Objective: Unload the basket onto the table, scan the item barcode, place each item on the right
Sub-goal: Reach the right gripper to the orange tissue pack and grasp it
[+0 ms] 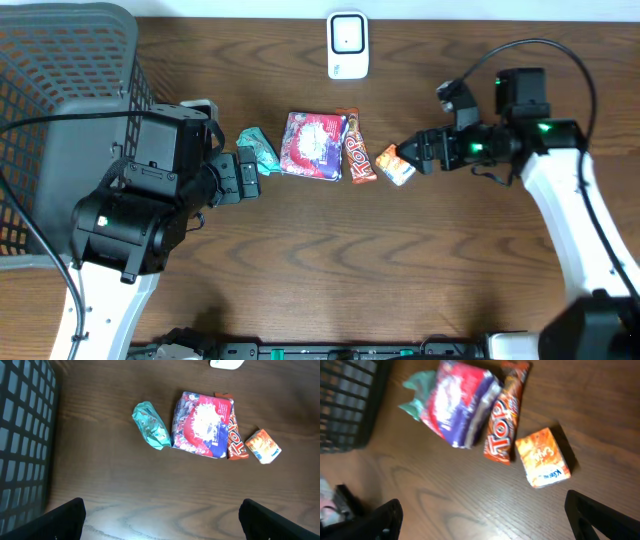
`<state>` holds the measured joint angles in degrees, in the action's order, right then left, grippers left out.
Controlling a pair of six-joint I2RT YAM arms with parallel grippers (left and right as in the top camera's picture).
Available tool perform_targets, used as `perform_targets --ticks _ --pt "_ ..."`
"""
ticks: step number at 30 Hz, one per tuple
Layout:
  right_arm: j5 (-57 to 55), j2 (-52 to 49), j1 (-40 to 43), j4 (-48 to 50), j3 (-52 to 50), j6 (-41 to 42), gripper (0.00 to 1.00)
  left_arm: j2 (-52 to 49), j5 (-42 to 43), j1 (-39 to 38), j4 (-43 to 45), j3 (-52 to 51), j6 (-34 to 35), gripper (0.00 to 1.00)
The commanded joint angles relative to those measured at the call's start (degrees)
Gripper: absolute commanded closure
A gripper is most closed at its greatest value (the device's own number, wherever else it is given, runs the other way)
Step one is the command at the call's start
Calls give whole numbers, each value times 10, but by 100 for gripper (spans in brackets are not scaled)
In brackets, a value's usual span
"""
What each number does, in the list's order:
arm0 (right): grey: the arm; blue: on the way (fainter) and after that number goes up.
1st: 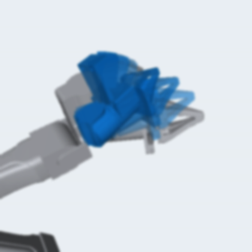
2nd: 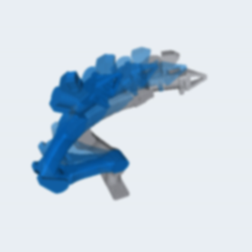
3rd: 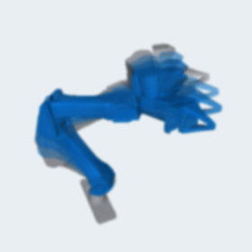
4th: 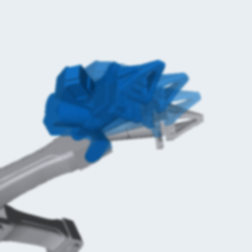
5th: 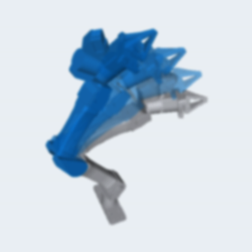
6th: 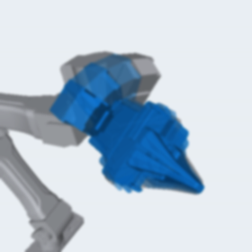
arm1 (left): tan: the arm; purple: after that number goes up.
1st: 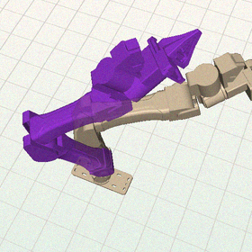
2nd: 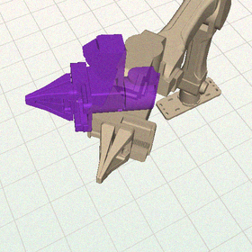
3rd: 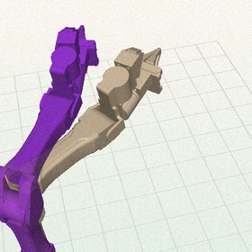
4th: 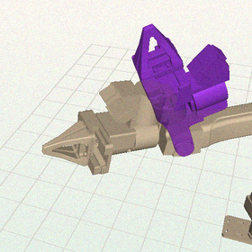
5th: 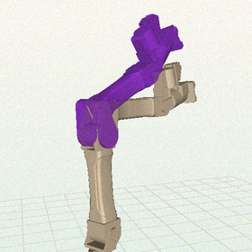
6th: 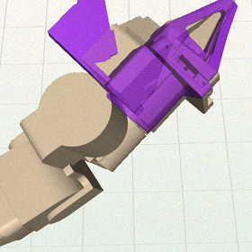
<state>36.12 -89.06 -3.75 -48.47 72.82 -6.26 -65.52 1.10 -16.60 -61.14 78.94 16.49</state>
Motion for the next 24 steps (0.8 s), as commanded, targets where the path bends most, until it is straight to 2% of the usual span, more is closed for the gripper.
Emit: perform_targets --ticks 1,6,11,15,19,22,24 --pt "-77 -35 -26 1 13 7 1 0 -7 2 -1 5 -3 2" --pt "-120 -62 -35 36 13 6 1 0 -7 2 -1 5 -3 2" --pt "-228 -89 -34 91 13 4 1 0 -7 2 -1 5 -3 2" --pt "-205 -133 -31 123 13 -2 9 0 -7 2 -1 5 -3 2" --pt "-129 -179 -31 156 13 -26 12 0 -7 2 -1 5 -3 2" --pt "-96 -205 -31 173 13 -29 21 0 -7 2 -1 5 -3 2" --pt "-96 -221 -31 178 13 -31 23 0 -7 2 -1 5 -3 2"
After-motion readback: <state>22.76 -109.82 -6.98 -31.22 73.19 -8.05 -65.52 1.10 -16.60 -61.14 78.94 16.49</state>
